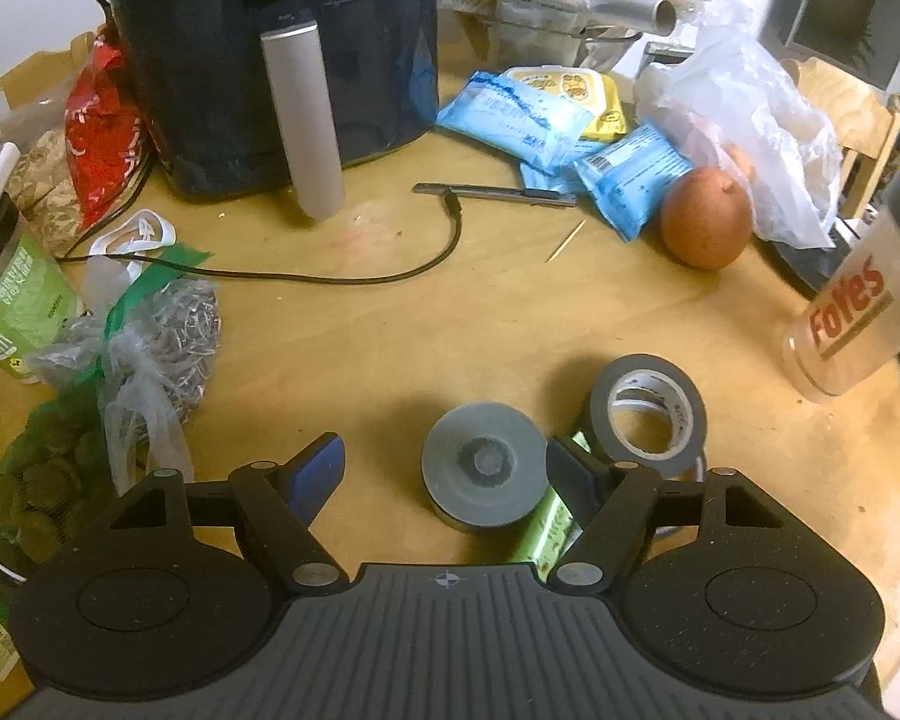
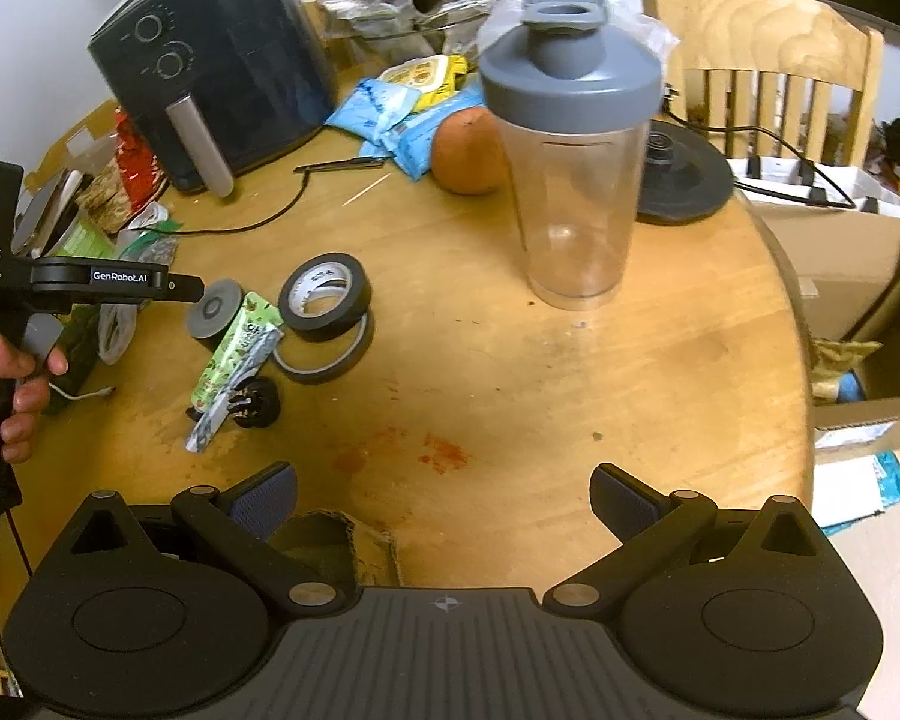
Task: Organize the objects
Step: 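Grasp the grey round lid with the left gripper while the right gripper moves toward the black tape roll, then lift the grey lid with the left gripper while the right gripper grasps the black tape roll, then carry the grey lid and black tape roll over the cardboard box with both grippers, then open both grippers to drop the grey lid and black tape roll into the box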
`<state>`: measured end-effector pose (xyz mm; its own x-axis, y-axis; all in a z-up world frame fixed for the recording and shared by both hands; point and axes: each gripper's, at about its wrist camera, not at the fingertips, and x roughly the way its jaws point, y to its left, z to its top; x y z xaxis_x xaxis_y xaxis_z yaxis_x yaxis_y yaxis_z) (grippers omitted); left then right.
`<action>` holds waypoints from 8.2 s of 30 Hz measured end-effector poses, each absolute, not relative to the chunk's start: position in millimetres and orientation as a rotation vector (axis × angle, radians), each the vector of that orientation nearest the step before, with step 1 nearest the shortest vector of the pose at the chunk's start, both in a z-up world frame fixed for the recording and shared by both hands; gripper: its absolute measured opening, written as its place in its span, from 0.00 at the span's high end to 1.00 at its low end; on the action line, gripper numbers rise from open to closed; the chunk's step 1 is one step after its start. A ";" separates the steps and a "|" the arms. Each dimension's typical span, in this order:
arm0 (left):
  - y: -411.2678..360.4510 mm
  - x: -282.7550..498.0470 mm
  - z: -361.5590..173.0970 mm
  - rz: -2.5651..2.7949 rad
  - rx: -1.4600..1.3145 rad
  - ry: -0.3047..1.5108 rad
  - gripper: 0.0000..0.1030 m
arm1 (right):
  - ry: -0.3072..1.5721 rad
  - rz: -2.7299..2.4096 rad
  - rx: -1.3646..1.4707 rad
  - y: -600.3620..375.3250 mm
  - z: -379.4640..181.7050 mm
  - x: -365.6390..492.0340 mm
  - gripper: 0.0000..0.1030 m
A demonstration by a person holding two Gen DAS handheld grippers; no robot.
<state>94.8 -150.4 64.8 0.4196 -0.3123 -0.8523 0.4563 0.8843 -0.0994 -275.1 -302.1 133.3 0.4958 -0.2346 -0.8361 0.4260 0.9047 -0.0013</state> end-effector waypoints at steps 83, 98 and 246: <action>-84.7 30.3 124.9 -0.428 -0.100 0.930 0.44 | 0.954 -0.209 0.007 -303.3 118.4 -202.1 0.00; -53.7 -9.1 143.9 -0.357 -0.223 0.921 0.44 | 0.920 -0.136 -0.057 -299.4 105.5 -171.6 0.00; -80.5 -120.7 116.6 -0.306 -0.299 0.977 0.36 | 0.865 0.028 0.102 -250.2 132.9 -293.1 0.27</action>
<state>-120.7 -80.5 116.6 0.5238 -0.3836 -0.7606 0.1186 0.9170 -0.3809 -293.1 -250.2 132.9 0.6485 0.0659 -0.7583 0.0172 0.9947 0.1011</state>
